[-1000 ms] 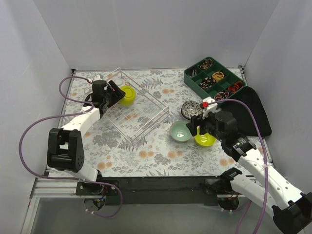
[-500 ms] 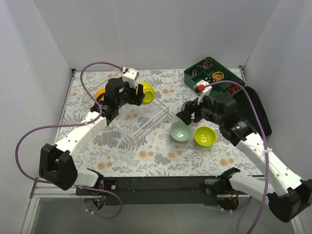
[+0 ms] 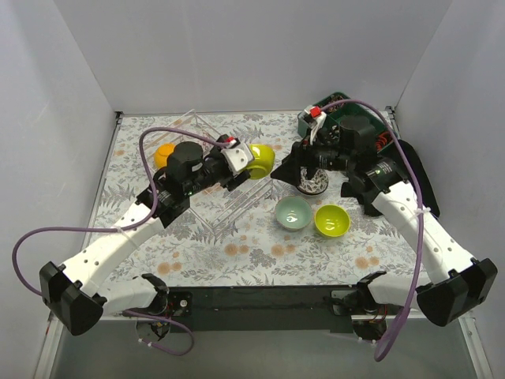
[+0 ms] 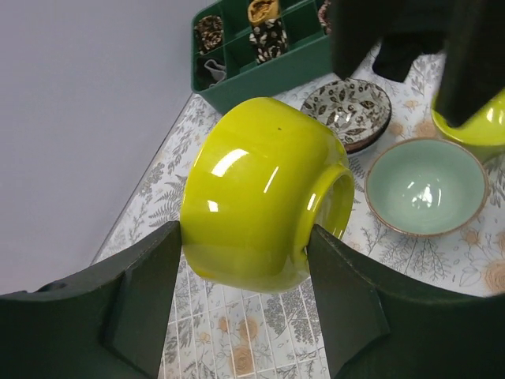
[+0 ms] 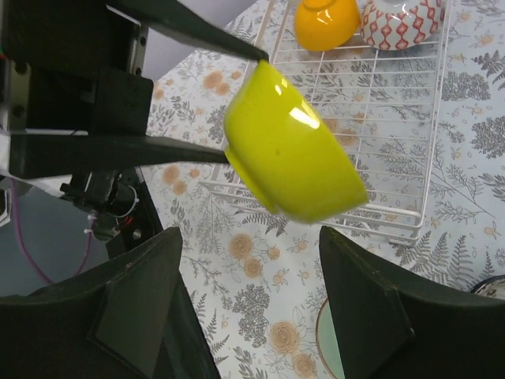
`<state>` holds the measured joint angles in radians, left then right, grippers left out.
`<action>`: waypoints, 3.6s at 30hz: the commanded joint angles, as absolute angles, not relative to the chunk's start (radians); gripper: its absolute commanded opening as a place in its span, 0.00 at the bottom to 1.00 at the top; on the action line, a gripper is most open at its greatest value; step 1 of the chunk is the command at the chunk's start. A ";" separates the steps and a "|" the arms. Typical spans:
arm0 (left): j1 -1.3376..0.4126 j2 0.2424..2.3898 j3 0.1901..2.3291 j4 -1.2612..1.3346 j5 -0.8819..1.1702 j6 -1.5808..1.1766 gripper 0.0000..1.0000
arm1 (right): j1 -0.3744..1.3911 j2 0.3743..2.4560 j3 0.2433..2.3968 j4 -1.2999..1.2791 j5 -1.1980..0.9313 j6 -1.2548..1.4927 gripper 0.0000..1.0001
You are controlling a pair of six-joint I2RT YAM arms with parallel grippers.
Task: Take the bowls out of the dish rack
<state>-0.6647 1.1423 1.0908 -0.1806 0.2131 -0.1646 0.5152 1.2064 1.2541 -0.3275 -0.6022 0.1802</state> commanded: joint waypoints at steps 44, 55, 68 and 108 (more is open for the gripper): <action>-0.986 1.200 0.976 -0.055 -0.089 -0.084 0.98 | 0.468 1.201 1.209 -0.695 -0.493 -0.106 0.01; -0.770 1.223 0.997 -0.058 -0.101 -0.596 0.98 | 0.468 0.956 0.838 -0.477 -0.097 -0.068 0.01; -0.641 1.236 1.042 -0.222 -0.278 -0.871 0.98 | 0.469 0.887 0.591 -0.244 0.057 -0.008 0.08; -0.362 1.591 1.324 -0.431 -0.580 -0.701 0.98 | 0.469 0.727 0.693 -0.278 -0.021 0.110 0.80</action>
